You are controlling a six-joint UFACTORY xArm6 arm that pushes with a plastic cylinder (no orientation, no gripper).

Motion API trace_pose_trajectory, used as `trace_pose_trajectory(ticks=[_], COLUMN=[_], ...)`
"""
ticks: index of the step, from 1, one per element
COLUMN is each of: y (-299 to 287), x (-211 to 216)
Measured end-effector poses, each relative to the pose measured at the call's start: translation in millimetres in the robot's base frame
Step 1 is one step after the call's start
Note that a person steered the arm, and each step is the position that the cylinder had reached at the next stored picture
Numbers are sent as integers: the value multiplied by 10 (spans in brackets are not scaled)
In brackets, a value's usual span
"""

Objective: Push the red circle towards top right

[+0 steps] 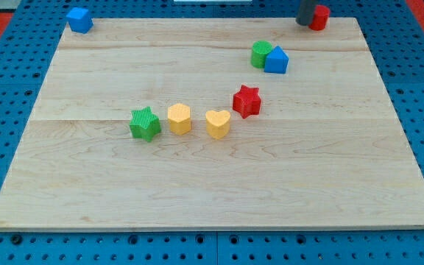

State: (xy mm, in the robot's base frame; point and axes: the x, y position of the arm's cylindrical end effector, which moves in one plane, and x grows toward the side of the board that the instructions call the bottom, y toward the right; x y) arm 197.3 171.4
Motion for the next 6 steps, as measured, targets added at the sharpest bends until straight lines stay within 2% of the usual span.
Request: trace_pose_trajectory(ticks=[2, 4, 6], y=[-607, -321, 265], x=[-7, -56, -57])
